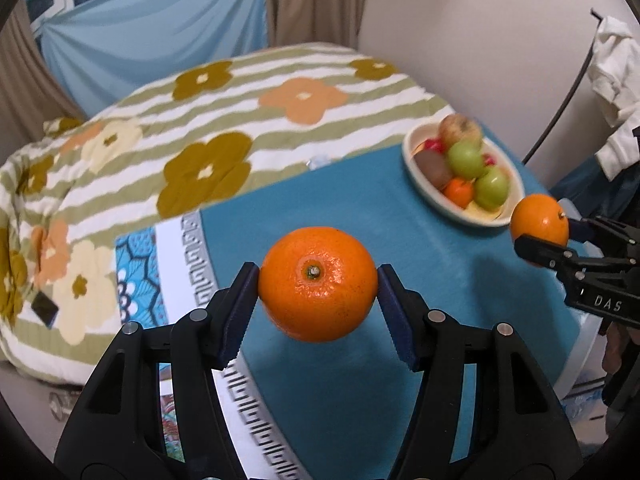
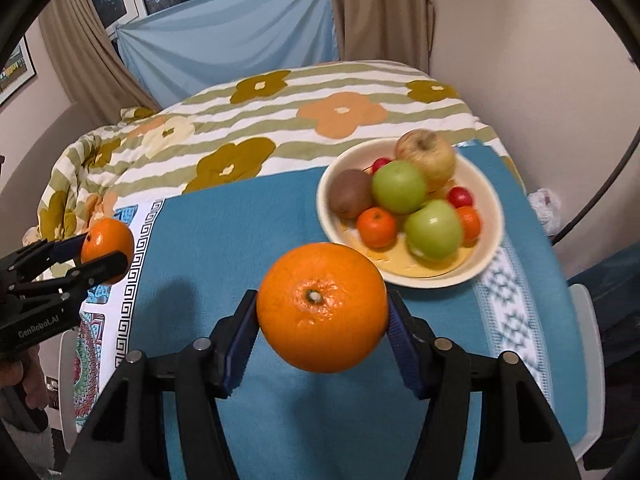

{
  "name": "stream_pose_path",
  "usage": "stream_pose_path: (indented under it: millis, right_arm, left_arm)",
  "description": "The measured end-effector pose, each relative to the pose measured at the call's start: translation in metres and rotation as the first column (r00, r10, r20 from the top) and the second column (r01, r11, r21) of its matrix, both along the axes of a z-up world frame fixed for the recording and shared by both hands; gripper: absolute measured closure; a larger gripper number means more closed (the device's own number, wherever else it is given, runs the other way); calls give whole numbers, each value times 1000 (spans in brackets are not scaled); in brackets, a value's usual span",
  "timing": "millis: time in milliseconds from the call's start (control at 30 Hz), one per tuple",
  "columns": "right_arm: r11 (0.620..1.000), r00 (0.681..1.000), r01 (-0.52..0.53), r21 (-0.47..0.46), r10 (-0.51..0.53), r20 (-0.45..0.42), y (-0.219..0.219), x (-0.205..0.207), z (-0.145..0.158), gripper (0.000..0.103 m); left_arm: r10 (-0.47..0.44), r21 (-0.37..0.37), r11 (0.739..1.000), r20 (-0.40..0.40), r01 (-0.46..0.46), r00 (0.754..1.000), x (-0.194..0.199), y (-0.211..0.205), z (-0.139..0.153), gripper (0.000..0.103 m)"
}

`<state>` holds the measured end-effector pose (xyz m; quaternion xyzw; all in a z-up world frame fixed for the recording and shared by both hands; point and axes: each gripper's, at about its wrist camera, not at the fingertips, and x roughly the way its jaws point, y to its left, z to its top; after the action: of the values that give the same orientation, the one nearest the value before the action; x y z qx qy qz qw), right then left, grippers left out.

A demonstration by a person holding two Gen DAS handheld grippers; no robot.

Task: Organize fruits
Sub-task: 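Lower both oranges into the bowl and open the left tool, then the right tool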

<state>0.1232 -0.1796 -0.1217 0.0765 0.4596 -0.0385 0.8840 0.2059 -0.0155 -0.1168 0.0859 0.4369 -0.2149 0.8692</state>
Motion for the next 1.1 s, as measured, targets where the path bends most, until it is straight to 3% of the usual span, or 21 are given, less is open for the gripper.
stream_pose_path:
  millis: [233,433,800,1100]
  right_arm:
    - [999,999,-38,-8,38,19,-43,-10,22,46]
    - [996,995,-91,-14,91,33,-82,-9,31,46]
    - [987,986,-158,-15,158,51,-146,3,30,46]
    - [978,977,-208,-25,209,35,-175,20,23,46]
  left_arm:
    - [27,-49,998,25,-26,999,-6,-52,28,39]
    - [59,-64,996,25,-57,998,-8,-105,33,39]
    - [128,-54,990,-7,-128,992,2,-182,9,38]
    - [166,-44,985,-3,-166,986,14,-211,-26,38]
